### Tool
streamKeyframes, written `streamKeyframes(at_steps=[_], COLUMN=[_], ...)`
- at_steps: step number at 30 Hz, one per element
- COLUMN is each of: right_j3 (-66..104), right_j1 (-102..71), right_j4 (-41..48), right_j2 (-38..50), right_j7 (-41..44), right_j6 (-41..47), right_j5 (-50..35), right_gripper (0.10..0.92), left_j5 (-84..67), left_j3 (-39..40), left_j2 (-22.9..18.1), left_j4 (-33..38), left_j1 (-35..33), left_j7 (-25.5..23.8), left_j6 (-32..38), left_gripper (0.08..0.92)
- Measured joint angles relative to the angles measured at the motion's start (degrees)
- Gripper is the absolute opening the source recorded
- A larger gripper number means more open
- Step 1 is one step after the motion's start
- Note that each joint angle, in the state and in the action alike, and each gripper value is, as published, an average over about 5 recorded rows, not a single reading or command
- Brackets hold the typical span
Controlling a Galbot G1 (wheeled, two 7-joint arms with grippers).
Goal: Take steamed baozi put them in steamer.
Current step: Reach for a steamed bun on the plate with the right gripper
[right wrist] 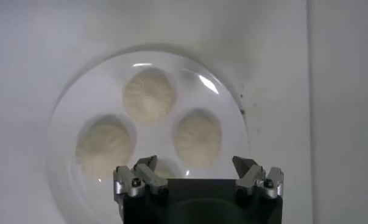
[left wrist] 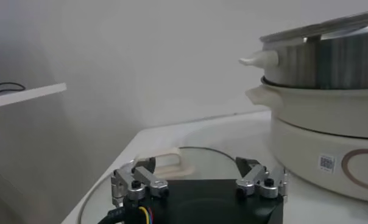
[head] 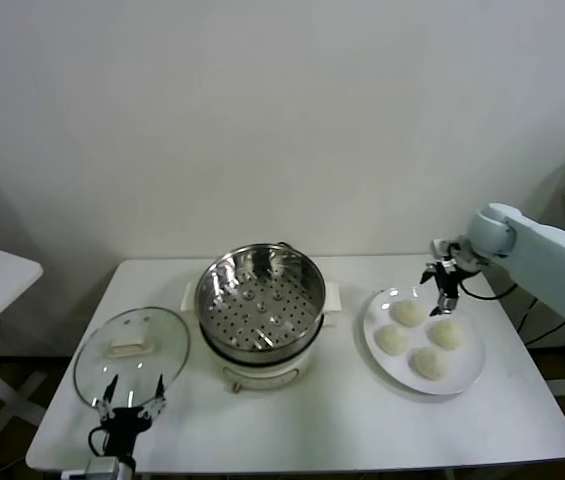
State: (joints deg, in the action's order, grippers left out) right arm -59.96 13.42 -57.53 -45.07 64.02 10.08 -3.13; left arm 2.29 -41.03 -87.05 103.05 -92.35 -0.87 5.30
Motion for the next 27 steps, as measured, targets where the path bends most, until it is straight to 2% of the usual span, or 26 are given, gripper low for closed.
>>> streamKeyframes(at_steps=[12, 27], right_j3=[4.6, 9.2], right_j1=[-5.6, -9.0], right_j4=[7.0, 11.7], right_j2=[-5.2, -8.5], right_j7=[-1.1, -3.4], right_j6=[-1.3, -2.4], right_j5=[5.1, 7.9], right_gripper=[0.823, 0.822], left_j5=[0.8, 1.4], left_j3=[-0.2, -0.1], left_j2=[0.1, 0.2], left_j4=[-0.5, -0.5], left_j1=[-0.1, -0.2], left_j7=[0.0, 0.0], left_j6=[0.2, 0.4], left_gripper=[0.823, 0.823])
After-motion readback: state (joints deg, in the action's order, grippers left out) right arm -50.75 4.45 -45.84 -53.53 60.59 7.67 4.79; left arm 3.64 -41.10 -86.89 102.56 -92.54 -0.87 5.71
